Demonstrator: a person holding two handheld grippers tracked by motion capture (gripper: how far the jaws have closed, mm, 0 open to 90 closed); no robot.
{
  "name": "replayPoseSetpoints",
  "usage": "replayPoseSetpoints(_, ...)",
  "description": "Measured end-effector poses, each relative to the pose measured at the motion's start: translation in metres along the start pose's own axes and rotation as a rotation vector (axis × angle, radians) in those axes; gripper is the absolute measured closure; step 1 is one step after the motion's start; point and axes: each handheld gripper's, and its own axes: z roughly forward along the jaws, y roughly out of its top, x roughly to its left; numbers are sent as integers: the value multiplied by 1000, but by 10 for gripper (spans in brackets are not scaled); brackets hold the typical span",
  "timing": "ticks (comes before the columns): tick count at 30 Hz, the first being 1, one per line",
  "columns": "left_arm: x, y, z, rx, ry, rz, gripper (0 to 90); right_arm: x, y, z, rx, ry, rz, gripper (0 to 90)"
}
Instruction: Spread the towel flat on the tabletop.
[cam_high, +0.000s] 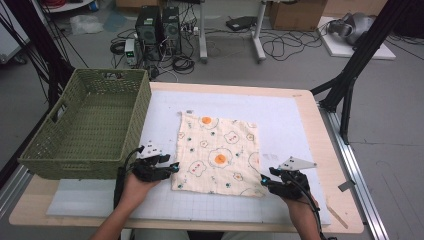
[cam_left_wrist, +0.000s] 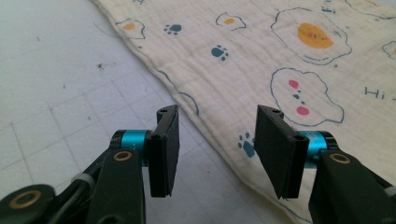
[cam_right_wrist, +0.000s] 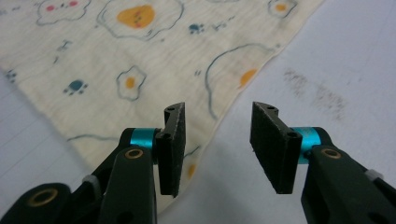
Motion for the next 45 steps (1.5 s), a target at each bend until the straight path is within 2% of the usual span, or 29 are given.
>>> replayPoseSetpoints(1,-1,0,2,15,-10,7,544,-6,2,7,1,2,19,553)
replayPoseSetpoints(2,-1,0,2,15,-10,7,549,-6,2,7,1,2,19,553)
replayPoseSetpoints(4,-5,0,5,35,4,31,548,-9,6,19,14,23,38,571)
replayPoseSetpoints(9,-5,0,5,31,5,31,547,-5,11,33,36,33,18,593)
replayPoseSetpoints(10,-7,0,6,38,8,44,560,-3,12,39,65,37,5,611)
replayPoseSetpoints(11,-7,0,6,38,8,44,574,-3,12,39,65,37,5,611)
replayPoseSetpoints(13,-11,0,7,51,34,81,588,-2,14,44,72,43,6,750)
replayPoseSetpoints(14,-11,0,7,51,34,81,600,-1,14,43,78,36,7,812)
replayPoseSetpoints(15,-11,0,7,50,36,82,600,-1,14,43,78,36,7,812)
replayPoseSetpoints(16,-11,0,7,47,38,73,614,-1,14,43,83,28,-2,854)
replayPoseSetpoints(17,-10,0,7,46,36,68,626,2,14,41,89,-11,-35,865)
replayPoseSetpoints(18,-10,0,7,46,34,67,624,3,13,39,97,-33,-47,865)
replayPoseSetpoints(21,-10,0,7,43,31,64,590,4,12,37,100,-49,-53,858)
replayPoseSetpoints(23,-8,1,6,36,29,51,538,5,10,32,76,-55,-67,729)
replayPoseSetpoints(24,-6,1,5,21,17,39,538,5,10,32,76,-55,-67,729)
replayPoseSetpoints(25,-5,1,4,-4,7,29,510,3,11,25,22,-32,-56,619)
replayPoseSetpoints(26,-2,3,1,-42,-8,12,494,2,11,21,-11,-41,-58,553)
replayPoseSetpoints(27,-2,3,1,-42,-8,12,476,0,11,17,-36,-57,-47,483)
replayPoseSetpoints(28,0,5,-2,-89,-30,-6,453,-2,11,14,-66,-64,-34,422)
replayPoseSetpoints(29,0,5,-2,-89,-30,-6,424,-5,11,10,-96,-73,-20,393)
replayPoseSetpoints(30,0,7,-4,-142,-50,-11,393,-7,10,7,-117,-82,-12,371)
replayPoseSetpoints(31,0,8,-5,-167,-51,-9,357,-10,9,4,-131,-95,-9,334)
replayPoseSetpoints(32,0,8,-5,-167,-51,-9,313,-13,9,2,-143,-107,1,298)
replayPoseSetpoints(35,0,11,-10,-220,-58,9,204,-21,6,-5,-179,-125,14,217)
replayPoseSetpoints(37,1,13,-14,-274,-57,9,198,-24,5,-7,-184,-129,14,195)
replayPoseSetpoints(38,2,13,-16,-289,-61,8,197,-28,3,-9,-196,-134,16,150)
replayPoseSetpoints(42,6,15,-18,-302,-65,5,194,-32,2,-8,-188,-130,27,125)
replayPoseSetpoints(45,9,14,-18,-303,-66,-1,194,-34,2,-10,-206,-134,29,116)
